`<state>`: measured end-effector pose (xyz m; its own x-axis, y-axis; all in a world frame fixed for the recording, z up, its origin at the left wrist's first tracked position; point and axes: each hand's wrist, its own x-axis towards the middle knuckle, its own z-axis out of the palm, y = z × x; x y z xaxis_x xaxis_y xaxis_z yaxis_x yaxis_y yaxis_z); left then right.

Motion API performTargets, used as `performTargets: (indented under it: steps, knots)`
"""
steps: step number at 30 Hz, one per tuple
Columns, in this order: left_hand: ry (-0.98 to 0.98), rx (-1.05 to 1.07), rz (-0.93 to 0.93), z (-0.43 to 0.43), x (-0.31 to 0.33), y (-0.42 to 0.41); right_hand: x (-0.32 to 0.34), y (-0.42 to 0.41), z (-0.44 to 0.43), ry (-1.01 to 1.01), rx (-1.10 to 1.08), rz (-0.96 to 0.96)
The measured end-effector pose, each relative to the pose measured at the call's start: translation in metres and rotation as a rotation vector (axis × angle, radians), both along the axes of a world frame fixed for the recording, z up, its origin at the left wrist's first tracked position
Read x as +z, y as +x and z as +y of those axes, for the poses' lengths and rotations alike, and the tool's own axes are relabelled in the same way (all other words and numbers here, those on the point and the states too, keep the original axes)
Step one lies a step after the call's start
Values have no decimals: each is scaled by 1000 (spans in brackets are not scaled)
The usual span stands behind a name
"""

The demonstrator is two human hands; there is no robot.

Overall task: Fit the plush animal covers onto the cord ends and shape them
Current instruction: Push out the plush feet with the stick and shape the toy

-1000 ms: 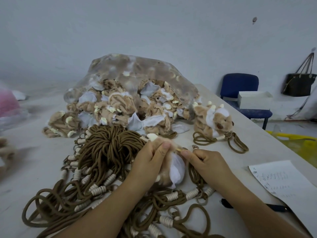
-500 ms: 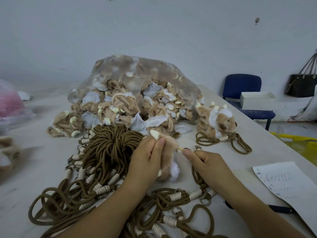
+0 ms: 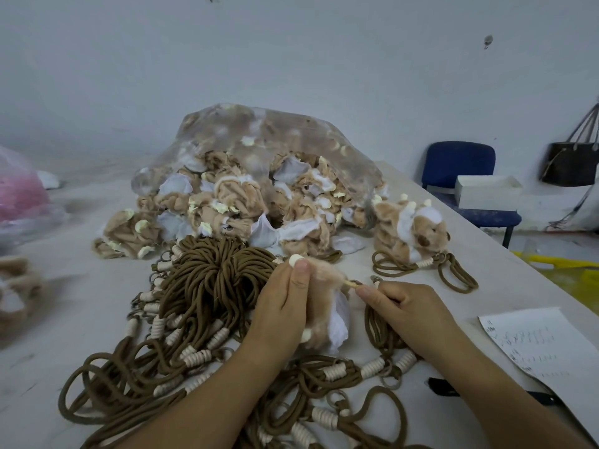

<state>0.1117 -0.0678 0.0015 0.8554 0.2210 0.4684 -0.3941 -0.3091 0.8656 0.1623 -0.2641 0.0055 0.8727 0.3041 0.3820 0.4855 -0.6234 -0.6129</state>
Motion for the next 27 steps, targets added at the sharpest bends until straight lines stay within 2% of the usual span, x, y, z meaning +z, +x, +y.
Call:
performTargets:
  steps: [8, 13, 20, 24, 27]
  knots:
    - [29, -1, -34, 0, 4, -2, 12, 1, -8, -134, -48, -130]
    - [164, 8, -15, -1, 6, -3, 19, -3, -4, -181, -17, -256]
    - [258, -47, 2, -2, 6, 2, 4, -4, 7, -87, -92, -137]
    - [209, -58, 96, 0, 2, 4, 4, 0, 5, -42, -142, -99]
    - [-7, -26, 153, 5, 2, 4, 2, 6, -6, -82, -161, -105]
